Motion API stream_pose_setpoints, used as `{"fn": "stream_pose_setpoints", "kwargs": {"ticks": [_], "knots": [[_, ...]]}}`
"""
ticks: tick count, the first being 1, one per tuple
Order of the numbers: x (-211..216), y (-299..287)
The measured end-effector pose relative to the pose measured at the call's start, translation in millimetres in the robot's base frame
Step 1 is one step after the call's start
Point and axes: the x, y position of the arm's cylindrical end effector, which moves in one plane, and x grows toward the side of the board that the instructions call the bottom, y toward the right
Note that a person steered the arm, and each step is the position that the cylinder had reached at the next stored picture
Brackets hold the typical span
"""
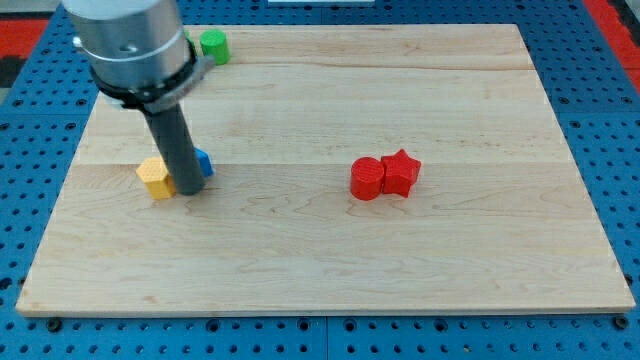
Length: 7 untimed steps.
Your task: Move the blue triangle below the green circle
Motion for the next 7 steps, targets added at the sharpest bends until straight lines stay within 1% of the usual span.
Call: {"fn": "stream_pose_setpoints", "kwargs": {"ticks": [1,4,5,6,7], "knots": [[-28,-3],[-134,0],[-137,44],[-80,102],[17,92]]}}
